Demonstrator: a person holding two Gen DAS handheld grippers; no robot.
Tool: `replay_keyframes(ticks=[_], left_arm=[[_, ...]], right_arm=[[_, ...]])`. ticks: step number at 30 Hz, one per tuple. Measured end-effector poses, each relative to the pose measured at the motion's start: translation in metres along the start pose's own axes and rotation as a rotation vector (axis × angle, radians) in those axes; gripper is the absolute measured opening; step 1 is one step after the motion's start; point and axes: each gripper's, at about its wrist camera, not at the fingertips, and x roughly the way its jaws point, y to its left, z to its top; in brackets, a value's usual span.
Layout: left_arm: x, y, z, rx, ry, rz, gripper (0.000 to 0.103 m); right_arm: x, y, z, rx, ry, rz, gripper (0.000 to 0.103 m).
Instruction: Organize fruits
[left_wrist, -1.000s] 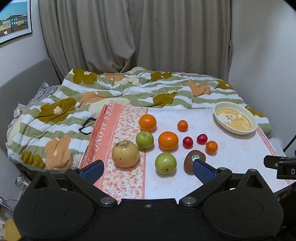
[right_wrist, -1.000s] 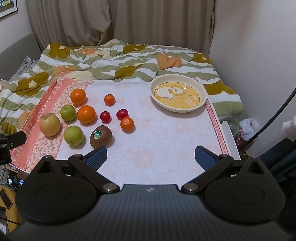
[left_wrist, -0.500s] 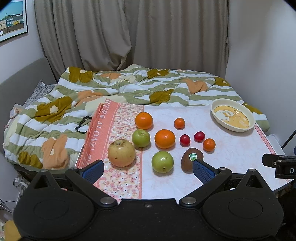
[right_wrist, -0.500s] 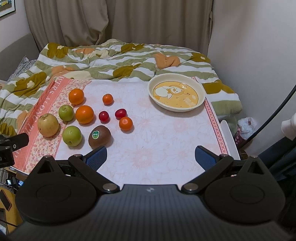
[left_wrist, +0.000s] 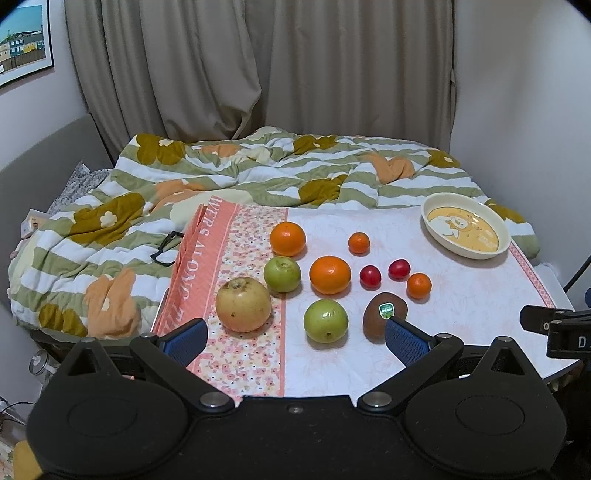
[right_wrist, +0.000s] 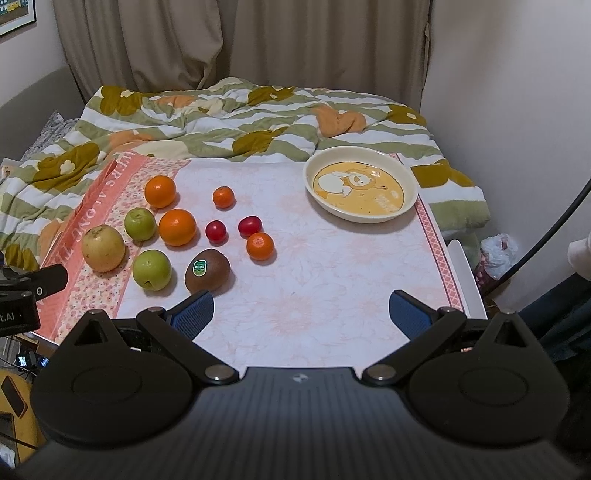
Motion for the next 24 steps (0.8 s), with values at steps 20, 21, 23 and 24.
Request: replay_keyframes(ticks=[20,21,23,24], left_arm=[[-0.0001,0.0021,0.0014,-0.011,-0.001,0.005,0.103],[0.0,0.0023,0.0013,-0.011,-0.001,0.005,0.103],[0.0005,0.003,0.0012,-0.014,0.0,0.006,0.103],[0.0004,0.0029,0.0014,-0.014,0.0,0.006,0.103]], right_arm=[[0.0007,0.0014,0.0001,-0.006,0.005,0.018,0.103],[0.0007,0.0017,0.0001,-0.005,0.006,0.018,0.103],[0.0004,0.0015,-0.0001,-0.005,0.005,0.018,0.103],[0.0006,0.0014,0.0001,-0.006,0.005,0.018,0.103]])
